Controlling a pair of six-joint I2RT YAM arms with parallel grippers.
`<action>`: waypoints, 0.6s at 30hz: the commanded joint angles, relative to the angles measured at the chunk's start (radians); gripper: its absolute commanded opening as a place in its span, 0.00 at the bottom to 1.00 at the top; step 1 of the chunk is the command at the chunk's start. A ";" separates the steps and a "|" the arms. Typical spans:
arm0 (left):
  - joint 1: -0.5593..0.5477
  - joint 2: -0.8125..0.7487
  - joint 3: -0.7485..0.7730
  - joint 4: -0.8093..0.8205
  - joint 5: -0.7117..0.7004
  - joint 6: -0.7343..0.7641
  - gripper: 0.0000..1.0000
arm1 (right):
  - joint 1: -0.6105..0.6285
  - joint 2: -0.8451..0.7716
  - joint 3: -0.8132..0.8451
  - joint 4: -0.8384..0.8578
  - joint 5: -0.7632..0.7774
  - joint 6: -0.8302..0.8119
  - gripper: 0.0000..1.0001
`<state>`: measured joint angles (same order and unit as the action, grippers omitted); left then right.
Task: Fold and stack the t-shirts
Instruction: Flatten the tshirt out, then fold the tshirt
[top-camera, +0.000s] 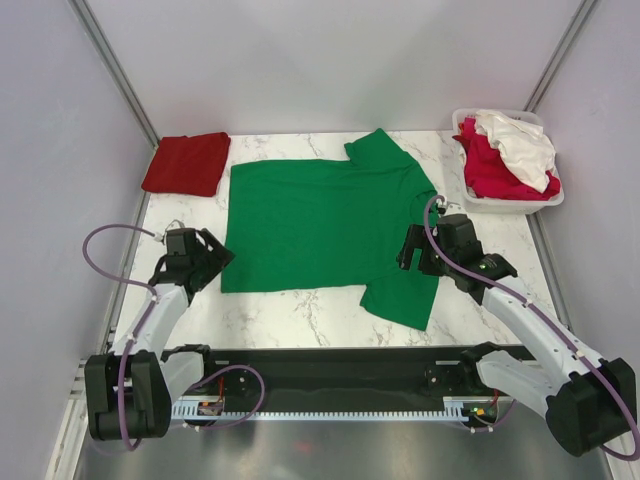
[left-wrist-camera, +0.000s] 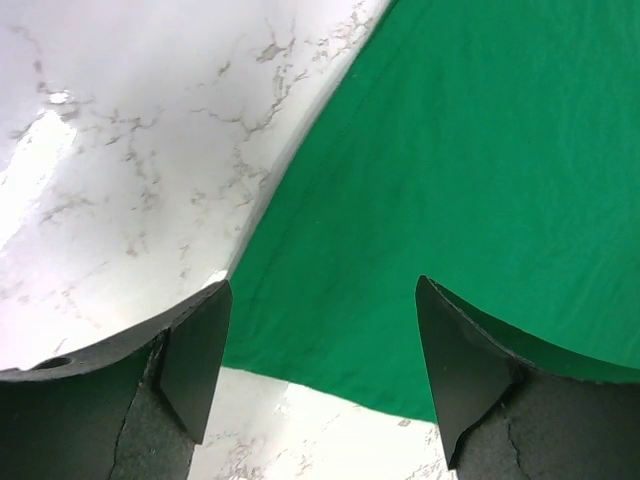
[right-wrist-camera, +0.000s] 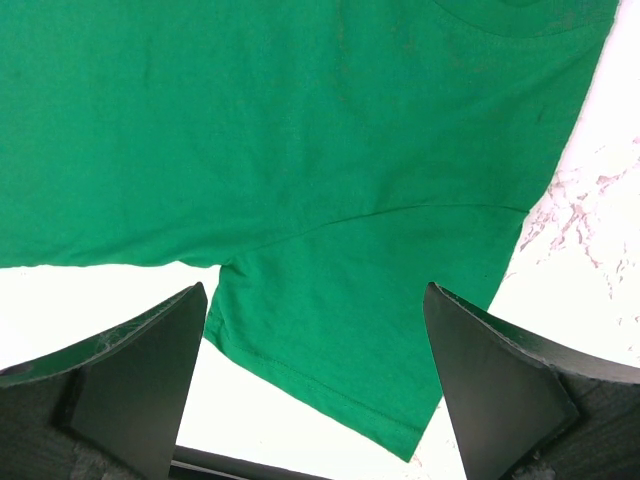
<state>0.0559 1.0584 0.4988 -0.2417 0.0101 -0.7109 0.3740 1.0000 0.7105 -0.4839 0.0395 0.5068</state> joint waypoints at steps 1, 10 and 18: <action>0.002 -0.051 -0.002 -0.100 -0.074 -0.030 0.81 | 0.000 0.005 0.014 0.027 -0.001 -0.017 0.98; -0.002 -0.025 -0.040 -0.199 -0.052 -0.051 0.80 | 0.000 0.006 0.024 0.018 0.005 -0.016 0.98; -0.077 0.008 -0.059 -0.186 -0.051 -0.099 0.79 | 0.000 0.003 0.020 0.008 0.025 -0.016 0.98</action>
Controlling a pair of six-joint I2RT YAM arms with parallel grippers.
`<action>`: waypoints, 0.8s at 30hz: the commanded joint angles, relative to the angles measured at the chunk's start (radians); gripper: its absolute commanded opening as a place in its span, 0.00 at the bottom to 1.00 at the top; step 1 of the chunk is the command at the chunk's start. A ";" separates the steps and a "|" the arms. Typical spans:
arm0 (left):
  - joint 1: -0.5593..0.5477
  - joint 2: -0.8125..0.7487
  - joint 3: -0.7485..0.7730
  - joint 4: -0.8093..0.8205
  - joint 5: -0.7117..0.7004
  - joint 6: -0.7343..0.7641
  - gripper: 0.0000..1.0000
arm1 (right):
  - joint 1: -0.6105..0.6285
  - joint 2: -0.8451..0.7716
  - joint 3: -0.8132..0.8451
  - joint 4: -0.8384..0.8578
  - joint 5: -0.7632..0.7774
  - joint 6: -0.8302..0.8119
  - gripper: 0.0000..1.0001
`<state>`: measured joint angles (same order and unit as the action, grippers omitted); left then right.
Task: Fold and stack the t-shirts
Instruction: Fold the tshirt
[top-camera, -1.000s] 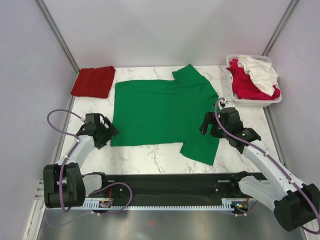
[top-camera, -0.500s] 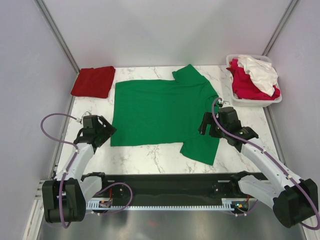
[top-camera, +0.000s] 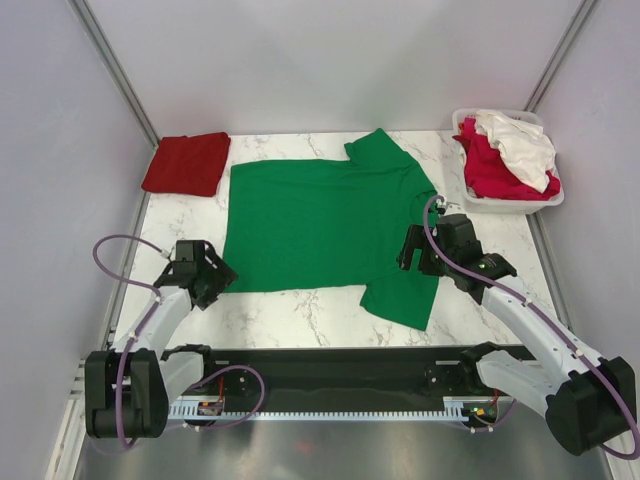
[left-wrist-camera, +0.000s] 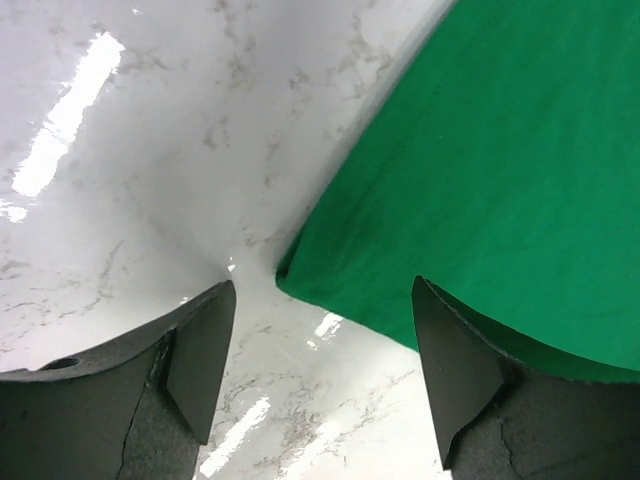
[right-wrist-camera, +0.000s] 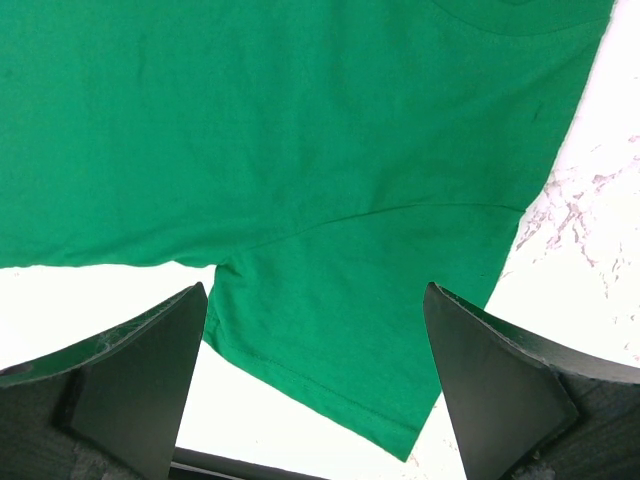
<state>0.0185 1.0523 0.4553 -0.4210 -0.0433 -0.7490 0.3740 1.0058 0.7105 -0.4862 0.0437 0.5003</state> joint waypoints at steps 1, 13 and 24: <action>-0.046 0.021 -0.014 -0.004 -0.004 -0.062 0.78 | 0.000 -0.004 0.018 0.011 0.022 -0.009 0.98; -0.052 0.097 0.025 0.037 -0.021 -0.064 0.28 | -0.001 -0.004 -0.035 -0.068 0.064 0.141 0.98; -0.052 0.071 0.016 0.057 -0.012 -0.046 0.02 | -0.003 -0.136 -0.230 -0.217 0.074 0.451 0.91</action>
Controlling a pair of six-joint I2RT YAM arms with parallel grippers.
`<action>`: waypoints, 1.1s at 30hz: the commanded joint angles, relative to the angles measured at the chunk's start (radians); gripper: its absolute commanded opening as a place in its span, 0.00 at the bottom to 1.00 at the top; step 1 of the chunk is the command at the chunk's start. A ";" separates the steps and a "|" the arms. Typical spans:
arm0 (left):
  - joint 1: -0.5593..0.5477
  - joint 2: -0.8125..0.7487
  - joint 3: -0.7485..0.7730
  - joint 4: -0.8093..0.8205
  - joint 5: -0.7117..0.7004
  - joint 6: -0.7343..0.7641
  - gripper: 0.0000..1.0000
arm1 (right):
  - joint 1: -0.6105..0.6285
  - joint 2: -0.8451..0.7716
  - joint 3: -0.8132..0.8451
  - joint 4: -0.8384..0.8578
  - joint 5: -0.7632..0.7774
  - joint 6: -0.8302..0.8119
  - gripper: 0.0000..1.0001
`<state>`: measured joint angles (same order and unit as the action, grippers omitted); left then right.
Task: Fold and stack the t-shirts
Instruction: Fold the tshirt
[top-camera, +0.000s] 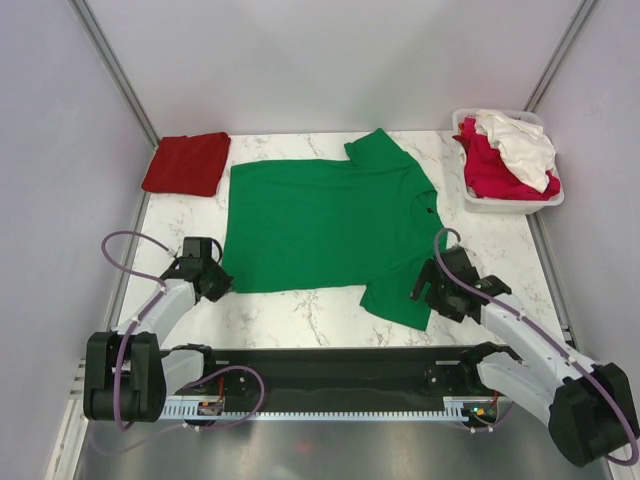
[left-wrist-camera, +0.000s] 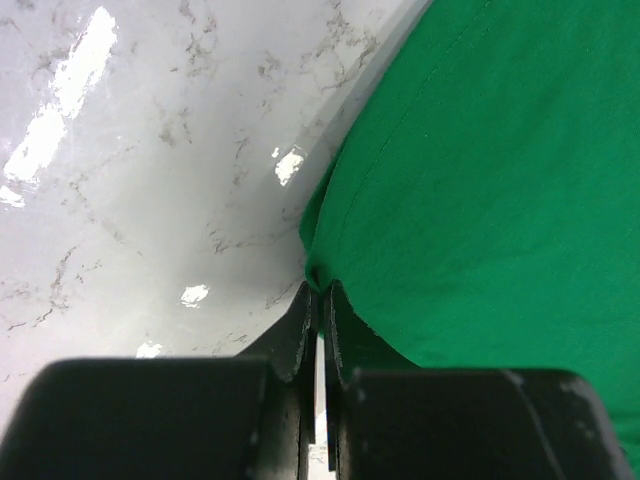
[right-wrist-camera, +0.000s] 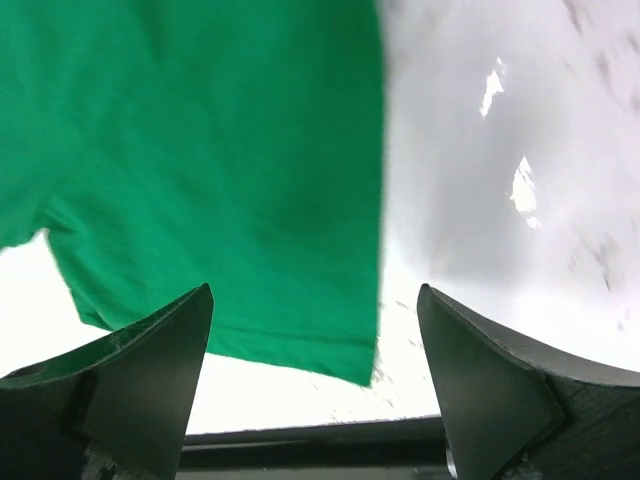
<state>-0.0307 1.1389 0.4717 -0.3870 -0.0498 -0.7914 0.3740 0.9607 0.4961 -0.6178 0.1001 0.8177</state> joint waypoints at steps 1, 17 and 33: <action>-0.005 -0.016 -0.001 0.025 -0.001 0.000 0.02 | -0.003 -0.120 -0.034 -0.103 0.021 0.150 0.92; -0.005 -0.042 -0.012 0.036 0.004 0.004 0.02 | -0.001 -0.191 -0.186 -0.057 -0.155 0.198 0.66; 0.000 -0.174 -0.024 -0.016 0.103 0.006 0.02 | -0.001 -0.342 0.051 -0.263 -0.050 0.071 0.00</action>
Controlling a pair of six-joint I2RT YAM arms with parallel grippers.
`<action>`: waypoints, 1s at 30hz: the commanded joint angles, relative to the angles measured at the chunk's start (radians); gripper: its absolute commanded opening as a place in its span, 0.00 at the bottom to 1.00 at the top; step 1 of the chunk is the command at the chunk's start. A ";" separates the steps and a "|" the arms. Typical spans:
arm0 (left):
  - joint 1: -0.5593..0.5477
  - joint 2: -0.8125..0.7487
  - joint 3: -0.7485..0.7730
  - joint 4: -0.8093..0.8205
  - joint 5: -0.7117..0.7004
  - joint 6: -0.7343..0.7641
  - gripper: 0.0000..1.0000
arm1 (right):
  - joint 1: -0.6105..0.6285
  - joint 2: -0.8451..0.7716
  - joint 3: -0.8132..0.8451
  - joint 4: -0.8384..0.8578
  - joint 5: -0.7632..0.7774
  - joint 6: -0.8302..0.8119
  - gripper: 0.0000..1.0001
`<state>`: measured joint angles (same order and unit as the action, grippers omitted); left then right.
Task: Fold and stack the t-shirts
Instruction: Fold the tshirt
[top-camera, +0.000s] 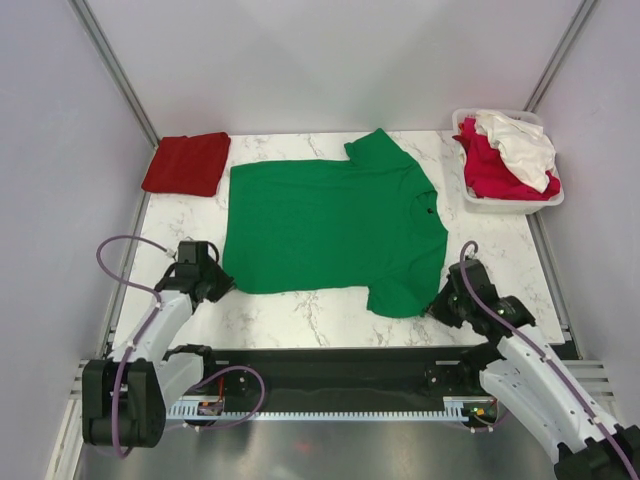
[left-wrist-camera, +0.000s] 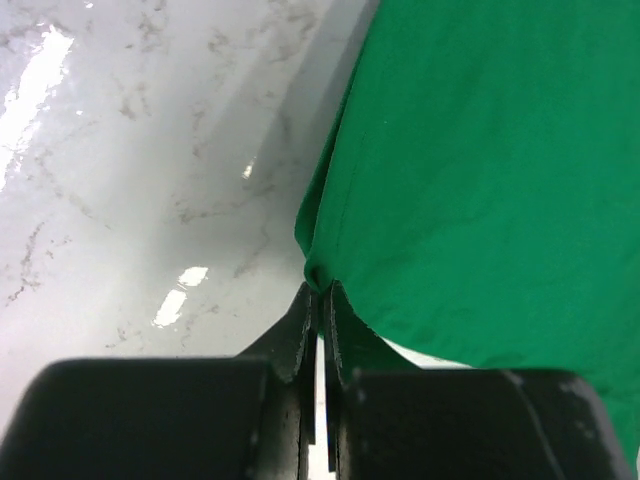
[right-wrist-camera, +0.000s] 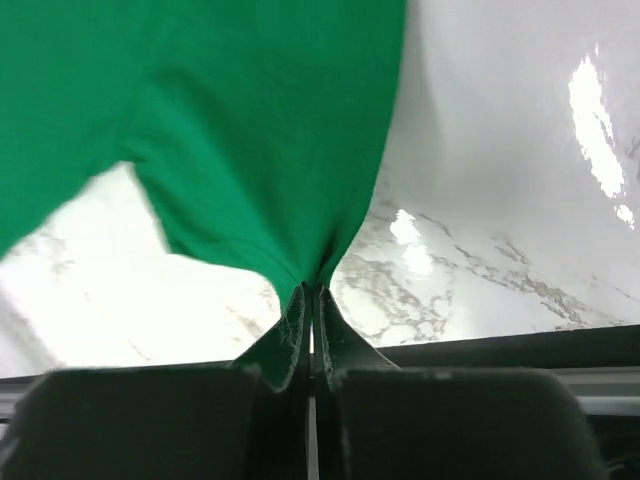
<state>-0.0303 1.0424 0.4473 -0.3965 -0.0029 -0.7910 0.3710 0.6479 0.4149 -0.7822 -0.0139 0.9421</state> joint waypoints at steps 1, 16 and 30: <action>0.001 -0.097 0.014 -0.037 0.072 0.009 0.02 | 0.002 -0.039 0.154 -0.117 0.069 -0.058 0.00; 0.081 -0.066 0.243 -0.192 0.217 0.096 0.02 | 0.000 0.362 0.508 0.000 0.048 -0.251 0.00; 0.119 0.378 0.600 -0.191 0.238 0.176 0.02 | -0.056 1.048 1.140 0.018 0.105 -0.425 0.00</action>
<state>0.0826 1.3556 0.9653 -0.5964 0.2245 -0.6701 0.3393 1.5909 1.4738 -0.7624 0.0803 0.5781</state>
